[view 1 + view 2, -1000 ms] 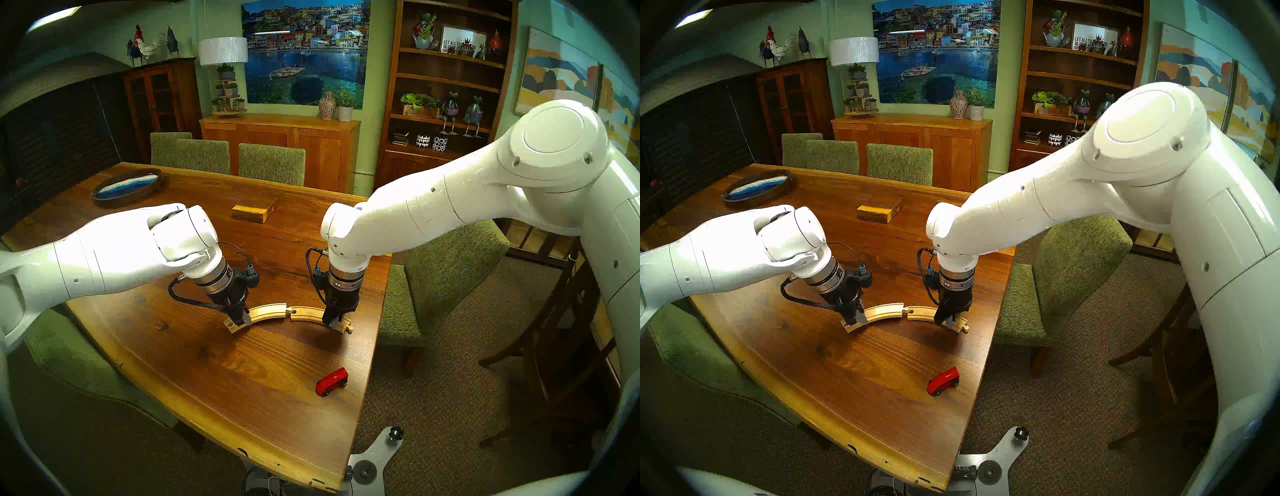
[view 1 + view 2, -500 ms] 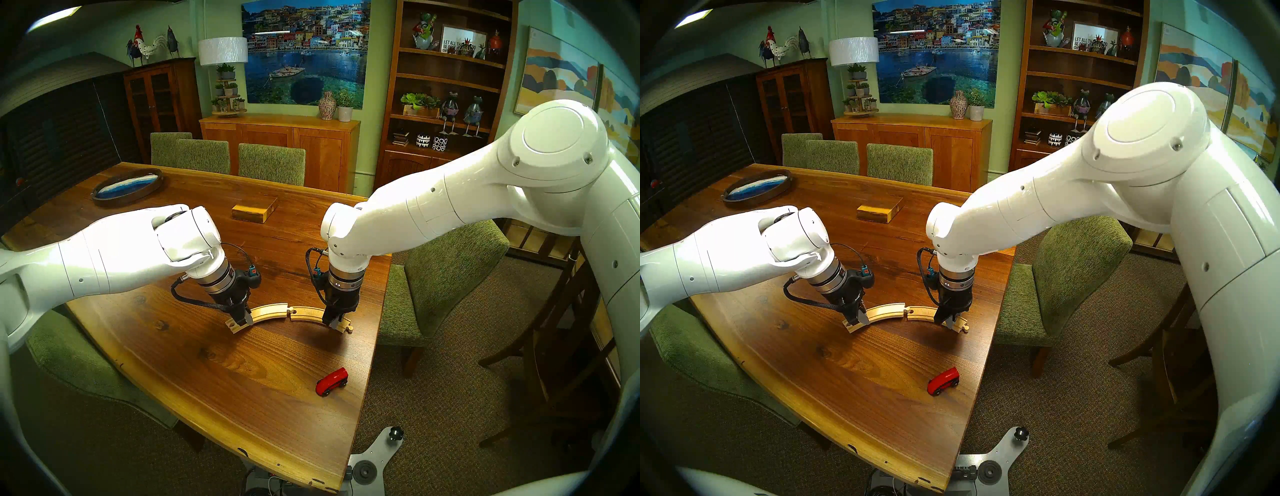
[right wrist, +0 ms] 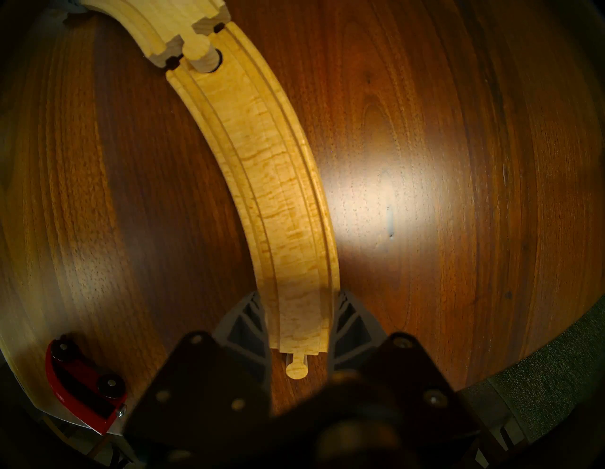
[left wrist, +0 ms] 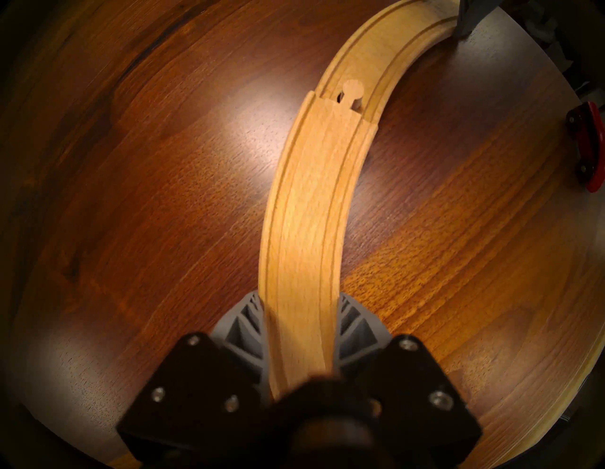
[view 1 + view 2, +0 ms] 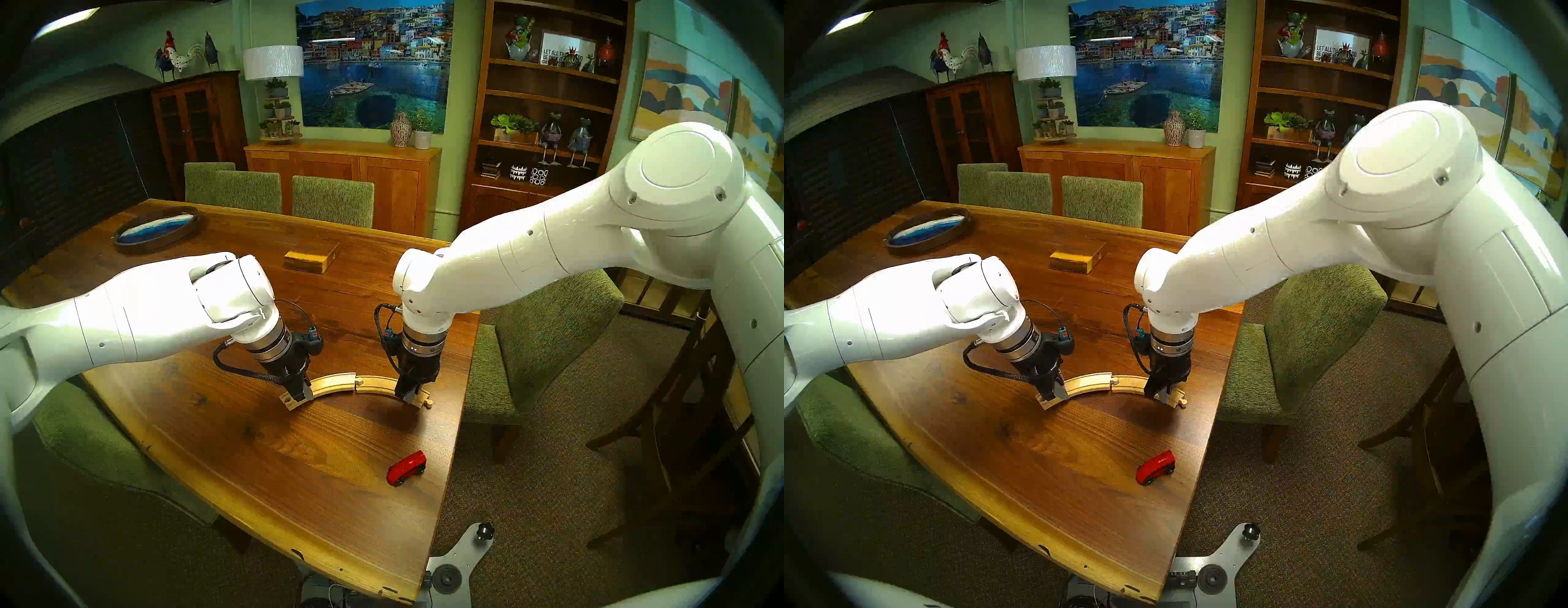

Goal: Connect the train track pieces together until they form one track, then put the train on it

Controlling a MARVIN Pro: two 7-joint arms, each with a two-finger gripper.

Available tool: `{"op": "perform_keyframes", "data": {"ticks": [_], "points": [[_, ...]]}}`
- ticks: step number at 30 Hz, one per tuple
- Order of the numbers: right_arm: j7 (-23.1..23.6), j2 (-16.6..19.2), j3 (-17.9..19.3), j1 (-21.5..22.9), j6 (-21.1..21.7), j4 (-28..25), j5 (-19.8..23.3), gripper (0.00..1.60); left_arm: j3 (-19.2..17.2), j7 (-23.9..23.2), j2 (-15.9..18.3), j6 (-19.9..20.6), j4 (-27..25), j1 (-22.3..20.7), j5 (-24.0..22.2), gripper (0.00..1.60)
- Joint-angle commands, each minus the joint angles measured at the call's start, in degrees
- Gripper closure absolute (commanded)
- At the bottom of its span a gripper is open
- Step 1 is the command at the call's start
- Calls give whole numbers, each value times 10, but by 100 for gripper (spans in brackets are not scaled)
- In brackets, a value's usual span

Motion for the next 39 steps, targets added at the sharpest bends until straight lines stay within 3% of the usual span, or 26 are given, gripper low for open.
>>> {"op": "perform_keyframes", "data": {"ticks": [1,39], "points": [[-2,1,0,3,-1,4,-1,160,-12,1,2,4,-3,-15,-1,160],[-2,1,0,3,-1,4,-1,160,-12,5,2,1,6,-15,-10,160]]}}
